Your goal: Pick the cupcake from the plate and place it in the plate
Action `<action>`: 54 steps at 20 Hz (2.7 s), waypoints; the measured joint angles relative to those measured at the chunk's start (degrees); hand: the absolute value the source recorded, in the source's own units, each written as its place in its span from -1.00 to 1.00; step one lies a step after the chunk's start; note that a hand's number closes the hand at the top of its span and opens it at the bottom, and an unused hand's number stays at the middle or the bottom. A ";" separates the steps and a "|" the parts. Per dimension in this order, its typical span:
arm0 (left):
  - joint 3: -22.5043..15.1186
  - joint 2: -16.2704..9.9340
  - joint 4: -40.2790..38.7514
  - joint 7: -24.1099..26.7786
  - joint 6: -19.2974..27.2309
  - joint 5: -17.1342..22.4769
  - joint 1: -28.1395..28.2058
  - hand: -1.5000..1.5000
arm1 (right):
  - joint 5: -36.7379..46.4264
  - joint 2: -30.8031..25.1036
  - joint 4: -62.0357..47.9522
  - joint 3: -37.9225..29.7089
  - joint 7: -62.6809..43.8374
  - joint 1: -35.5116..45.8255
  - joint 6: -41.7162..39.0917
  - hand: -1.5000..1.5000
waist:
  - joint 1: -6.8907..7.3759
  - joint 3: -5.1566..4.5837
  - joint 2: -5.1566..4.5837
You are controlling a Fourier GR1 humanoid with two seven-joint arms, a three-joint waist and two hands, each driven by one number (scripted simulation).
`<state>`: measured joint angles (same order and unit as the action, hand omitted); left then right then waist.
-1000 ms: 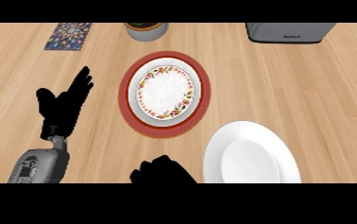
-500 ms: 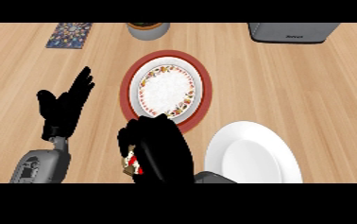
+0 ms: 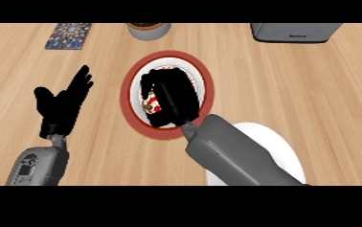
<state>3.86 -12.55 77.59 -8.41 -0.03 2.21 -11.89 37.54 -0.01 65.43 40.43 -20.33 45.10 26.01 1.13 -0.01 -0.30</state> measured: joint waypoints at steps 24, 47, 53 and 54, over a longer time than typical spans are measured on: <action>0.37 0.59 3.09 -1.59 0.18 -0.56 1.50 0.00 | -28.61 0.01 -13.66 -14.29 38.77 2.81 -12.20 -1.00 | -0.37 0.05 0.20; 1.42 1.83 1.16 0.53 -0.39 -1.98 1.66 0.00 | -39.46 -4.77 -22.10 -30.73 42.19 2.68 -37.58 -1.00 | -0.67 0.01 0.15; 1.73 1.65 2.54 -0.63 -0.86 -1.94 1.75 0.00 | -37.44 -7.45 -26.28 -33.75 45.54 4.03 -40.02 -1.00 | -0.54 0.02 0.14; 1.64 1.74 2.64 -0.95 -0.73 -2.12 1.50 0.00 | -37.18 -7.98 -27.51 -34.44 45.81 4.94 -40.23 -1.00 | -0.50 0.02 0.13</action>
<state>5.50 -10.81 80.23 -9.36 -0.76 0.09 -10.39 0.36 -7.99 37.92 5.98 25.48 50.04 -14.22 0.63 0.01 -0.16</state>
